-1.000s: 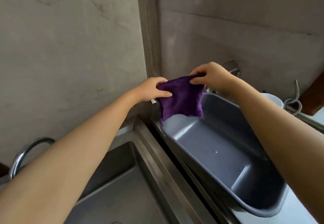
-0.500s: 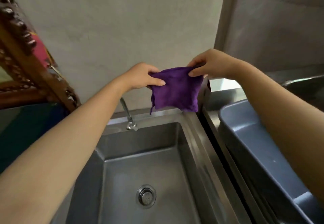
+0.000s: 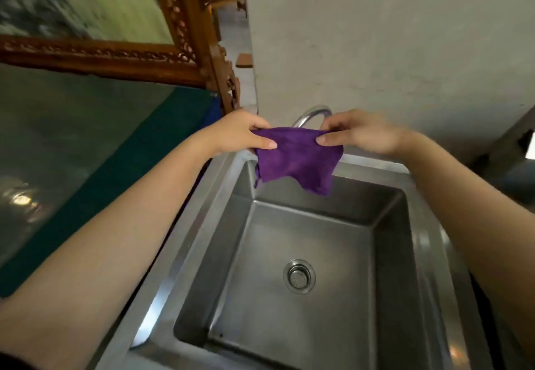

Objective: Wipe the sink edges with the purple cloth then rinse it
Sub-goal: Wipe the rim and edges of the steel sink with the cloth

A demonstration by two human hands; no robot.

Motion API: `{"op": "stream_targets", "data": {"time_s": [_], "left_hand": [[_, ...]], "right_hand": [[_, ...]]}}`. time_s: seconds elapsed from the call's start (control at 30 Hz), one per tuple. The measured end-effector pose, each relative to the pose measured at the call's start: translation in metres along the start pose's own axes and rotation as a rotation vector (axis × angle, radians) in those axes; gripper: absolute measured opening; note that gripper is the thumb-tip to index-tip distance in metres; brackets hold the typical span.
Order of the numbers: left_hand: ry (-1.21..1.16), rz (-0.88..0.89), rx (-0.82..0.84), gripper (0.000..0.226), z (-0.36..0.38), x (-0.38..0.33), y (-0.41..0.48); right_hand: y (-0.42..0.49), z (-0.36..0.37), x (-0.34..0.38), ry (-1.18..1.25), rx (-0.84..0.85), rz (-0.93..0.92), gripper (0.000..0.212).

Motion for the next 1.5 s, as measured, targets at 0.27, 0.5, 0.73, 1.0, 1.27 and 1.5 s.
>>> {"op": "stream_targets", "data": {"time_s": [0.27,0.5,0.73,1.0,1.27,1.5], "left_hand": [[-0.096,-0.191,-0.092,0.012,-0.019,0.117,-0.016],[-0.163,-0.298,-0.105,0.020,-0.007,0.209,-0.001],[-0.268,-0.325,0.019,0.037,0.019,0.268,0.046],[0.231,-0.058,-0.239,0.051,0.021,0.310,0.135],[0.643,0.066,-0.186,0.060,0.054,0.335,0.151],[0.657,0.075,-0.173,0.064,0.056,0.334,0.149]], "right_hand": [[0.028,0.130,-0.030,0.621,0.001,0.216,0.020],[0.061,0.196,-0.081,0.640,-0.207,0.381,0.022],[0.091,0.224,-0.123,0.631,-0.447,0.511,0.016],[0.150,0.187,-0.142,0.341,-0.915,0.407,0.011],[0.256,0.250,-0.163,-0.380,-0.410,0.190,0.041],[0.269,0.260,-0.187,-0.880,-0.272,0.016,0.049]]}}
Point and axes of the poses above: each hand's wrist, its own y-axis towards the middle knuckle, its own z-axis out of the palm, x = y × z, the point moved 8 cm from there along y, towards the middle knuckle, and after that the axes turned 13 degrees about -x, right-handed, at the moved point
